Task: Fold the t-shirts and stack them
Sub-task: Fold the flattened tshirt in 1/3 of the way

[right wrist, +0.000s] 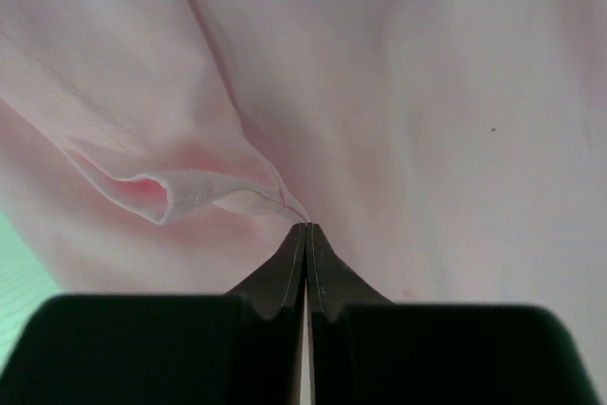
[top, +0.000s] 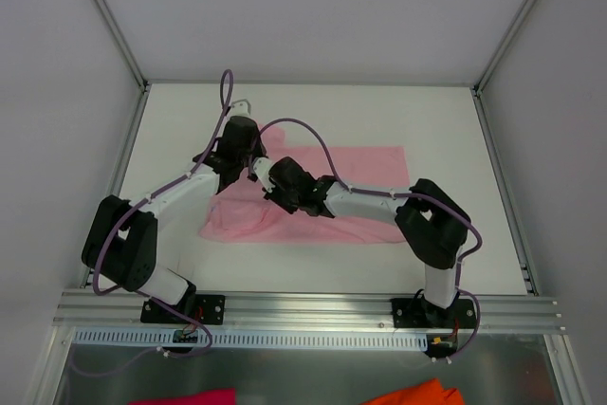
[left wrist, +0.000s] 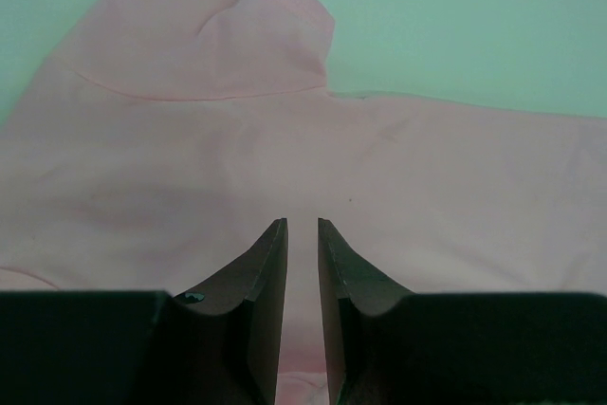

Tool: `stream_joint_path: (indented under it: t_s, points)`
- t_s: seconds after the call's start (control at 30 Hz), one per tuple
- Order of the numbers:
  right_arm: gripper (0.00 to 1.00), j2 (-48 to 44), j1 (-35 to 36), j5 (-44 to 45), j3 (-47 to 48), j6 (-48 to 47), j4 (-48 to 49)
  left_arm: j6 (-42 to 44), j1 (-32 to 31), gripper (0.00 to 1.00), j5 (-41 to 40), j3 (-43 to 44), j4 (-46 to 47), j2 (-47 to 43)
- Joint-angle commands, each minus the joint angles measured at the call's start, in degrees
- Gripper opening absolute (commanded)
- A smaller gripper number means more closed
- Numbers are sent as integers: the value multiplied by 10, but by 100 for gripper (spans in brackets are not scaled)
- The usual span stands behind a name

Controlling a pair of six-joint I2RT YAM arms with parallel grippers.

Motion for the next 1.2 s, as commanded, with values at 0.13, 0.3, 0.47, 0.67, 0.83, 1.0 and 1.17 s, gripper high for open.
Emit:
stream_joint_path:
  t_s: [0.13, 0.3, 0.47, 0.67, 0.83, 1.0, 1.17]
  points:
    - [21, 30, -8, 148, 10, -25, 95, 21, -7, 20, -1, -23, -30, -37]
    - [59, -6, -8, 228, -28, -18, 139, 21, -7, 20, 6, -24, -29, -39]
    - [55, -45, -30, 422, 6, 31, 10, 18, -7, 20, 17, -25, -27, -38]
    - [51, 14, -109, 469, 63, 154, -177, 14, -7, 20, 31, -34, -19, -44]
    - [49, 28, -182, 448, 70, 276, -256, 16, -8, 20, 36, -38, -14, -49]
    - [49, -14, -225, 402, 23, 299, -254, 15, -7, 17, 28, -32, -12, -38]
    - [49, -46, -233, 374, -16, 337, -278, 14, -7, 17, 11, -24, -15, -30]
